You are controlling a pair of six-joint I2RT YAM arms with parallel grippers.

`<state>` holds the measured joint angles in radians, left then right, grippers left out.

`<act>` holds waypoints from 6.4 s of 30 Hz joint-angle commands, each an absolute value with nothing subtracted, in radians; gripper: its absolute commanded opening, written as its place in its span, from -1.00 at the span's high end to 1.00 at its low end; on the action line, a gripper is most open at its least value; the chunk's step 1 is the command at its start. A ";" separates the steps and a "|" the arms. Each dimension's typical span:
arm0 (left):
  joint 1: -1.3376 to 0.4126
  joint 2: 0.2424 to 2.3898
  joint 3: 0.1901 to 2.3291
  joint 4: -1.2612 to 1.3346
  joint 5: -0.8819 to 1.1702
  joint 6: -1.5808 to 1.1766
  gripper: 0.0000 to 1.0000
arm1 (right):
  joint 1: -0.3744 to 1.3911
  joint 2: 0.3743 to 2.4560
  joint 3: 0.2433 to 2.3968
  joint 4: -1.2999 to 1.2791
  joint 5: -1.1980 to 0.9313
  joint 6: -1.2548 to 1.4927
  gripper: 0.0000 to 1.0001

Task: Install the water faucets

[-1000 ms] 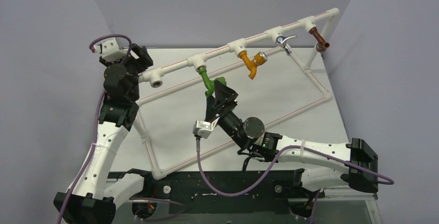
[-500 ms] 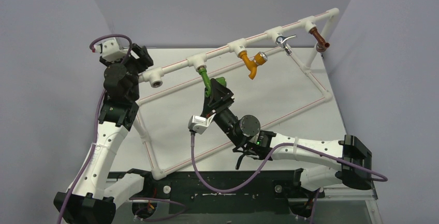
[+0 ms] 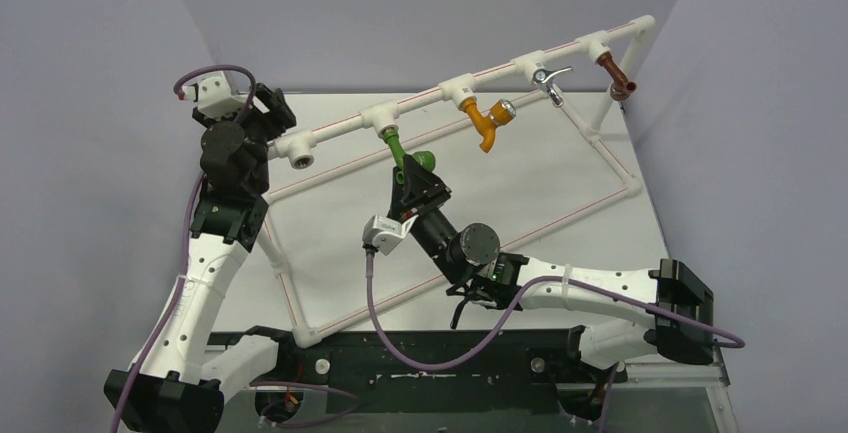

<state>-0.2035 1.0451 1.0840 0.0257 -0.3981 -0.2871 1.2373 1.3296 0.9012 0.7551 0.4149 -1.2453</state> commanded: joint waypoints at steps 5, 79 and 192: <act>-0.216 1.089 1.012 -0.272 -0.335 -0.252 -0.36 | 1.254 1.369 0.955 1.007 0.507 -0.935 1.00; -0.222 1.063 1.001 -0.259 -0.362 -0.253 -0.37 | 1.249 1.257 1.024 0.387 0.908 1.749 0.75; -0.213 1.106 1.009 -0.273 -0.355 -0.244 -0.37 | 1.266 1.294 1.018 0.543 0.412 -1.524 0.30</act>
<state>-0.2066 1.0447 1.0847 0.0219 -0.4099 -0.2802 1.2594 1.2854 0.9703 0.4629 0.3820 -1.5711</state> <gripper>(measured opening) 0.685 0.400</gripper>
